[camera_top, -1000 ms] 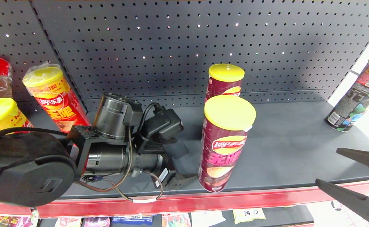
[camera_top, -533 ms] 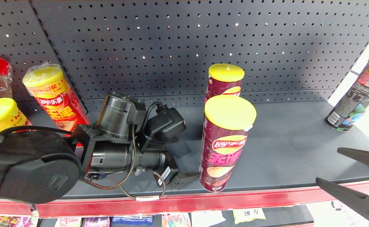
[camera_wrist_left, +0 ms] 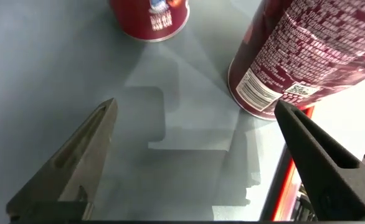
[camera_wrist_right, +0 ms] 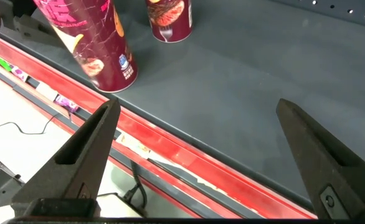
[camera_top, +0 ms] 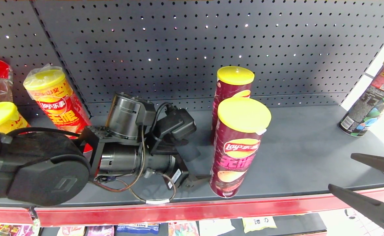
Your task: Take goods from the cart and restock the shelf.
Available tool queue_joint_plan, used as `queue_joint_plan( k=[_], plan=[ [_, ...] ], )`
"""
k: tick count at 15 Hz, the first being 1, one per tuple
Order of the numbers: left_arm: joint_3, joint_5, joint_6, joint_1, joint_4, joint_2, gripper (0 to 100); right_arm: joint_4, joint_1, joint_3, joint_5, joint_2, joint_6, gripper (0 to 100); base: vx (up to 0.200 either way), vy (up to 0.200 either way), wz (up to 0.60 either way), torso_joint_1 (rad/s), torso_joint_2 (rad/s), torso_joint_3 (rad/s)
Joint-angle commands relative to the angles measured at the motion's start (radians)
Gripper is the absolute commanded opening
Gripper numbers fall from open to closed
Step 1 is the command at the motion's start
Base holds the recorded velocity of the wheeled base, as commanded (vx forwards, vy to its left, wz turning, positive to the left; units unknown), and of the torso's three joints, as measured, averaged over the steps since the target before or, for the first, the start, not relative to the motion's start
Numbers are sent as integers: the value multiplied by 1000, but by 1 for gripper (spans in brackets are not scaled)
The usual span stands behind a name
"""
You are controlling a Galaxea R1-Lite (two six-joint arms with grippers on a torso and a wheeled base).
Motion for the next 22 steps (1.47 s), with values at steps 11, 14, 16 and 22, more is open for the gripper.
queue_joint_plan(
  k=[11,14,16,22],
  plan=[
    [-19,-2,-1,-14,-1,11,100,0,1,1,1,2,0,100,0,0,0,0,0,0],
    [-18,-2,-1,-14,-1,10,100,0,1,1,1,2,0,100,0,0,0,0,0,0],
    [-7,0,-1,-12,-1,-7,100,0,1,1,1,2,0,100,0,0,0,0,0,0],
    [381,61,-27,-10,6,-495,100,7,-4,70,4,-89,0,100,0,0,0,0,0,0]
  ],
)
